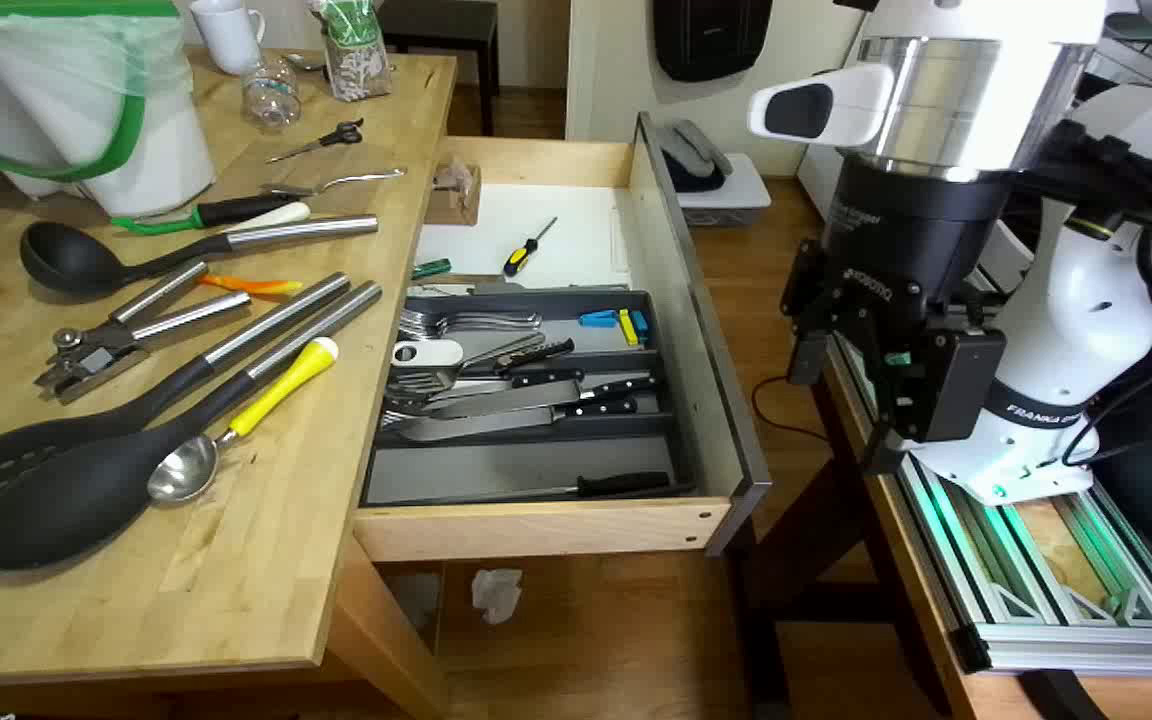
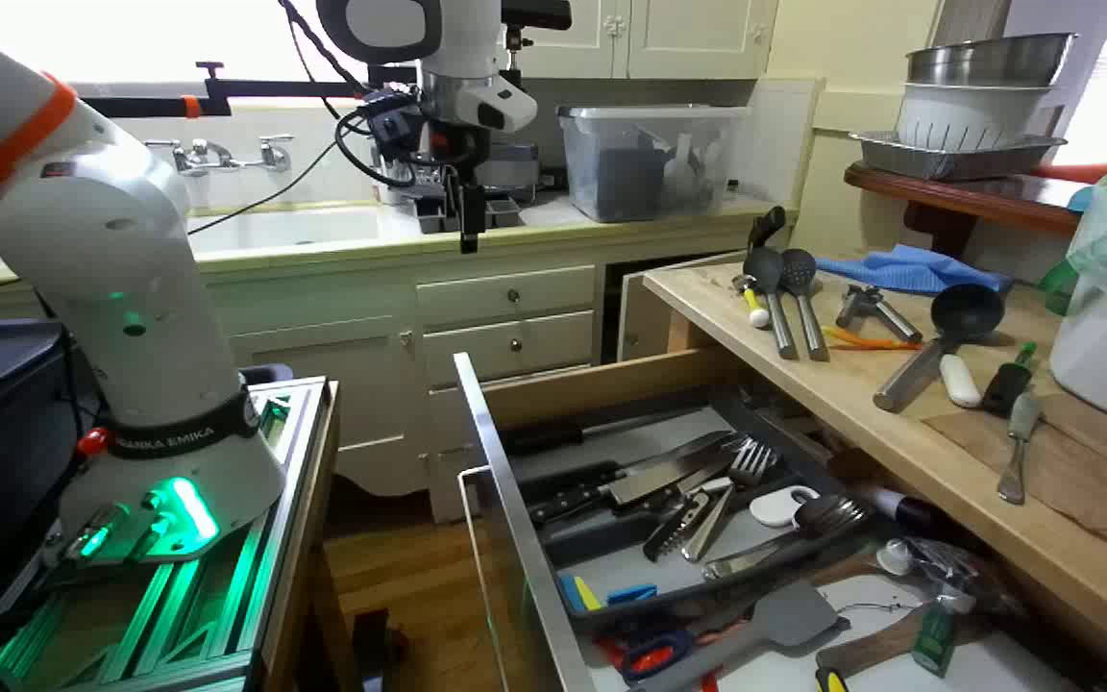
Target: Move the peeler to the right.
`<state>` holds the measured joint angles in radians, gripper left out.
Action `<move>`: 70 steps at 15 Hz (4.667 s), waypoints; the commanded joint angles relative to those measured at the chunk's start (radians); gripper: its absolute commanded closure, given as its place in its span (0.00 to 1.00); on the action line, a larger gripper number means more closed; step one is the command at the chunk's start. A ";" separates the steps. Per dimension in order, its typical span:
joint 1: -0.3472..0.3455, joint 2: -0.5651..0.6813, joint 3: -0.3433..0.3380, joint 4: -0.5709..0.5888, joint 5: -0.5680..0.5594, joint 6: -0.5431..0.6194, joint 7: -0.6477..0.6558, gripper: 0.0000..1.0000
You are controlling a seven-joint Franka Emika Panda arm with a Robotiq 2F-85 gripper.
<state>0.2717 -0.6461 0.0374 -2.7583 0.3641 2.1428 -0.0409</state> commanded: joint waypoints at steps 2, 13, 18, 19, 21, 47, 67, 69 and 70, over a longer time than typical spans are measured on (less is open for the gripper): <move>-0.015 0.003 0.013 -0.001 0.008 -0.006 -0.007 0.00; -0.015 0.006 0.014 -0.002 0.009 -0.006 -0.007 0.00; -0.015 0.006 0.014 -0.002 0.009 -0.006 -0.007 0.00; -0.015 0.006 0.014 -0.002 0.009 -0.006 -0.007 0.00; -0.037 0.051 -0.014 0.001 0.006 0.035 -0.040 0.00; -0.248 0.612 -0.239 0.343 0.025 0.158 -0.778 0.00; -0.467 1.056 -0.064 0.500 -0.125 0.608 -0.749 0.01; -0.483 1.087 -0.051 0.517 -0.150 0.621 -0.744 0.18; -0.492 1.101 -0.044 0.523 -0.161 0.623 -0.745 0.21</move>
<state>-0.1800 0.3951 -0.0415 -2.2718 0.2484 2.7329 -0.8018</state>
